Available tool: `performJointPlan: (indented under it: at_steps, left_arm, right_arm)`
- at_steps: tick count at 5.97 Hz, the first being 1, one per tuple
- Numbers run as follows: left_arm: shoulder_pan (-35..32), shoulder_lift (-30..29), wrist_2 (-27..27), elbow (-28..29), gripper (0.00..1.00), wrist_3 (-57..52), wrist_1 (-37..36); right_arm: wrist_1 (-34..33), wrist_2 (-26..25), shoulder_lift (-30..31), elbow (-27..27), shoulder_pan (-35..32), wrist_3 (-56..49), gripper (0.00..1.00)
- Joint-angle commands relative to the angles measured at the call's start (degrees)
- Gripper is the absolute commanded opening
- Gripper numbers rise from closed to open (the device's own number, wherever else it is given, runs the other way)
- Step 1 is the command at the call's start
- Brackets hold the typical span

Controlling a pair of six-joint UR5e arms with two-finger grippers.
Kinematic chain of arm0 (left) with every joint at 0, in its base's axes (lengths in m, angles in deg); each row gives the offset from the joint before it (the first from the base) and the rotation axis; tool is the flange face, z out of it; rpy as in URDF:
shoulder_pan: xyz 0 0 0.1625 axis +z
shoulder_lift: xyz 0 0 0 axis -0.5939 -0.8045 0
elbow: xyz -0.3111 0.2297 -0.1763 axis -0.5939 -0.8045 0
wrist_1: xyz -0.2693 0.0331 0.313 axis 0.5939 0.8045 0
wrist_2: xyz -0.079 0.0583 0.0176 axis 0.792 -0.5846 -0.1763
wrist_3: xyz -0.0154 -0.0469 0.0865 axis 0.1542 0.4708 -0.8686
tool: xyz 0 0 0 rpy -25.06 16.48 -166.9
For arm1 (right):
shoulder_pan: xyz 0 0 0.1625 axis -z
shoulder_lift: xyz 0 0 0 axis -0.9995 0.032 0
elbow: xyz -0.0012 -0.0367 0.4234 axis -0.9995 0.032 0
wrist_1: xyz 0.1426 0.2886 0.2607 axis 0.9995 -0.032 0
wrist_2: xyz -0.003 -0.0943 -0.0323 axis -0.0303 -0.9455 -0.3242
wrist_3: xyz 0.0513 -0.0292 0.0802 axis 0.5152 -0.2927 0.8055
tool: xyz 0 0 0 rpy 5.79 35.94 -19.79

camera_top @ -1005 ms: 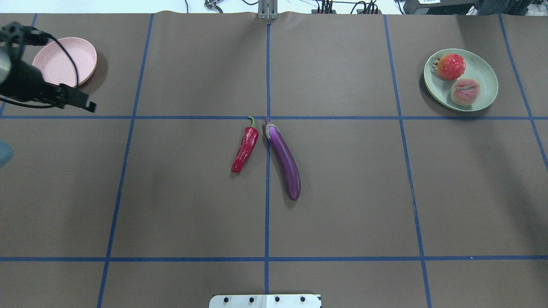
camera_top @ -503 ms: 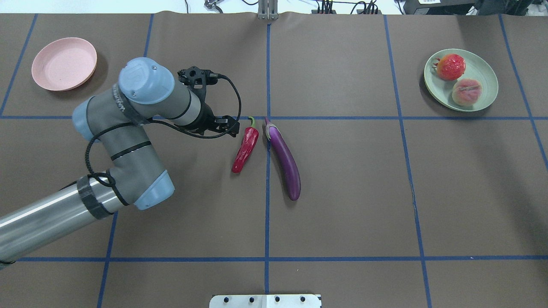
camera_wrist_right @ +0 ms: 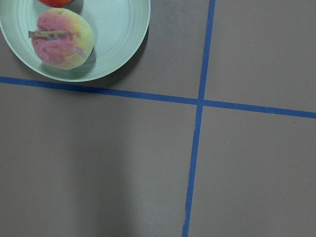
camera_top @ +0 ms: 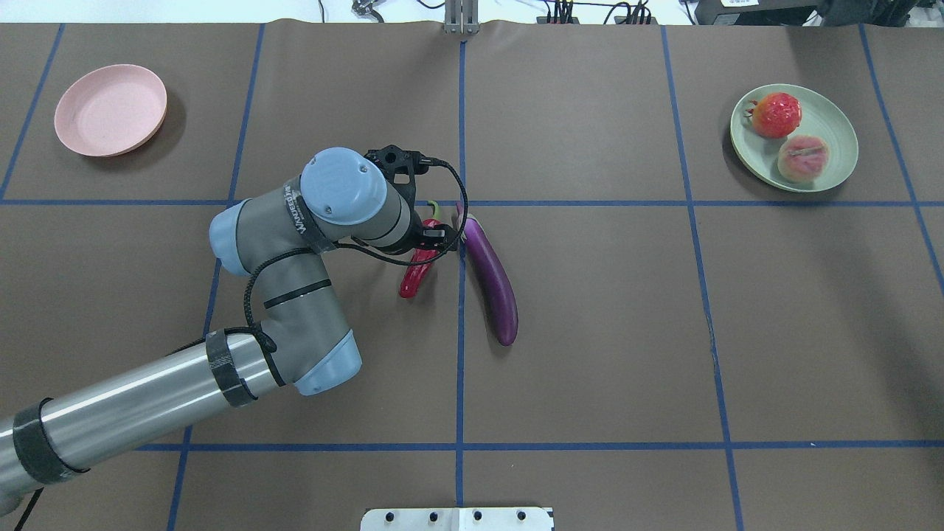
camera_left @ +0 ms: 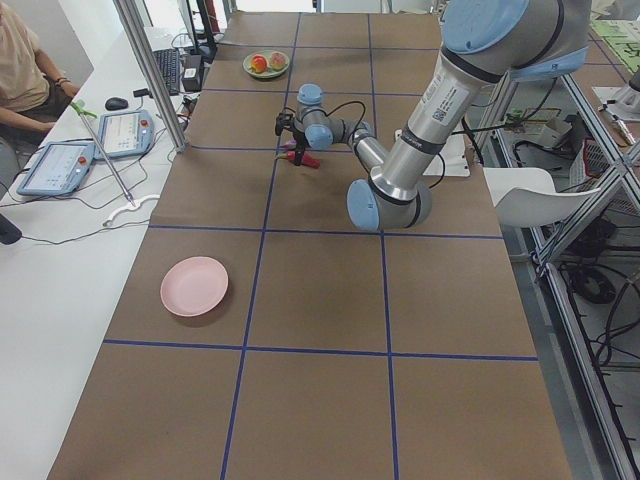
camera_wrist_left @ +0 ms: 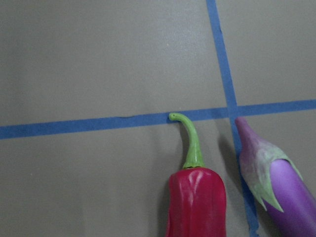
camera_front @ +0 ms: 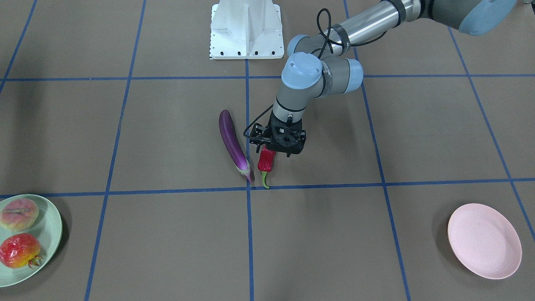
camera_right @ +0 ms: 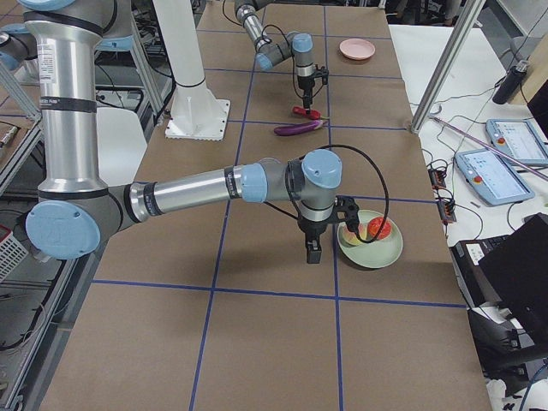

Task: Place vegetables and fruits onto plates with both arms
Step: 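Move the left gripper to the red chili pepper and grasp it, then carry the chili pepper with the left gripper onto the pink plate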

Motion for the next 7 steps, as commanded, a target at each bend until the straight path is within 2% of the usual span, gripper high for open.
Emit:
performJointPlan:
  at_steps: [1,2,3,5,6,7]
  left_arm:
    - [1.45,-2.24,-2.25,0.56,0.31,0.13,-3.56]
    - [1.37,-2.16,-2.25,0.48,0.05,0.13,-5.05]
    - [1.19,-2.07,-2.33,0.21,0.0,0.04,-6.28]
    - [-2.73,-1.55,-1.81,-2.32,0.0,-3.53,-7.0]
    - [-5.55,-0.94,-1.2,-3.56,0.0,-10.52,-10.65]
    - [-12.54,1.59,6.21,-3.57,0.0,-18.68,-11.04]
  right_arm:
    - [0.02,-0.13,-0.07,0.06,0.0,-0.02,1.0]
    - [0.02,-0.04,-0.07,0.06,0.0,0.06,1.0]
    - [0.02,-0.04,-0.15,-0.03,0.0,0.06,1.0]
    - [0.02,-0.04,-0.16,-0.03,0.0,0.06,1.0]
    - [0.02,-0.04,-0.16,-0.03,0.0,0.06,1.0]
    - [0.02,-0.04,-0.16,0.06,0.0,0.06,1.0]
